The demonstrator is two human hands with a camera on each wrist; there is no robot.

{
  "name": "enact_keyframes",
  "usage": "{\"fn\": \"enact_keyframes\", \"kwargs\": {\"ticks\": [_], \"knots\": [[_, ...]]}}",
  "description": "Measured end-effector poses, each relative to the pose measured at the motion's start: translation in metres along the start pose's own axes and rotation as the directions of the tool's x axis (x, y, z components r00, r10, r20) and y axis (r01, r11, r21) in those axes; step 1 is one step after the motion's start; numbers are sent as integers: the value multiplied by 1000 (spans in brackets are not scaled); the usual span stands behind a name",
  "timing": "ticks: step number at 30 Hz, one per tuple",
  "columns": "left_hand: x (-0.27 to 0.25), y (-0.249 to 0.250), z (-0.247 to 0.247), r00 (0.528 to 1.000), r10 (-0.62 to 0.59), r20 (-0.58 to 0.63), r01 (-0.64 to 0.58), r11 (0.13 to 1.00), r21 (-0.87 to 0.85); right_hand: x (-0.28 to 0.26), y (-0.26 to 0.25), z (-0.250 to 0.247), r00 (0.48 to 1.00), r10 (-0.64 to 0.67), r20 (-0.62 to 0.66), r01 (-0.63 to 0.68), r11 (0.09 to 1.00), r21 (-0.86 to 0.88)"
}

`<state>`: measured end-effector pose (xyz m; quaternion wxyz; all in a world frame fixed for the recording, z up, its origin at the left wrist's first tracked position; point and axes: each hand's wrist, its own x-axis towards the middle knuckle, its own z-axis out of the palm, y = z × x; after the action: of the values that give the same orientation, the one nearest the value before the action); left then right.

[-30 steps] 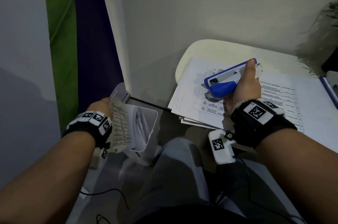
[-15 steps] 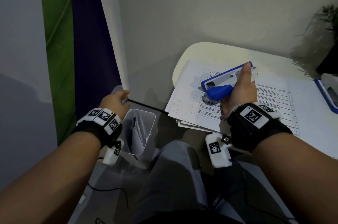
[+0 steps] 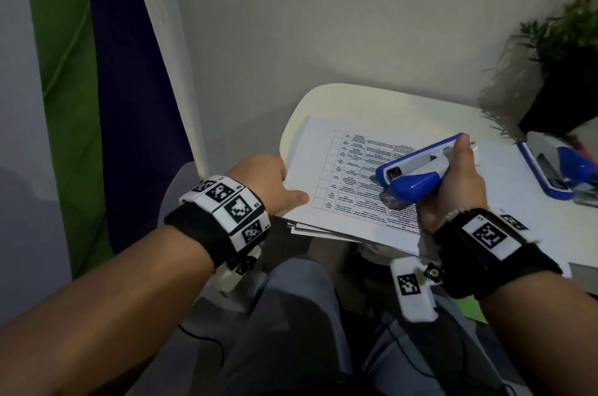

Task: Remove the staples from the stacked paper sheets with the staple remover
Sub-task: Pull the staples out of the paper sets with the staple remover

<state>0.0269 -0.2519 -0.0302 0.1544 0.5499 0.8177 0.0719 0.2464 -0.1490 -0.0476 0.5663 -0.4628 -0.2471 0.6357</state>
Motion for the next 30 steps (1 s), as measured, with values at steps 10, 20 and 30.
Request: {"fn": "enact_keyframes", "kwargs": {"ticks": [10, 20, 30], "knots": [[-30, 33, -9, 988, 151, -2, -128, 826, -548, -2, 7, 0, 999, -40, 14, 40, 999, 5], [-14, 20, -2, 961, -137, -239, -8, 854, -520, -8, 5, 4, 997, -51, 65, 58, 993, -106], [-31, 34, -45, 676, 75, -733, -494, 784, -375, -63, -71, 44, 861, -391, 326, 464, 867, -184]]}}
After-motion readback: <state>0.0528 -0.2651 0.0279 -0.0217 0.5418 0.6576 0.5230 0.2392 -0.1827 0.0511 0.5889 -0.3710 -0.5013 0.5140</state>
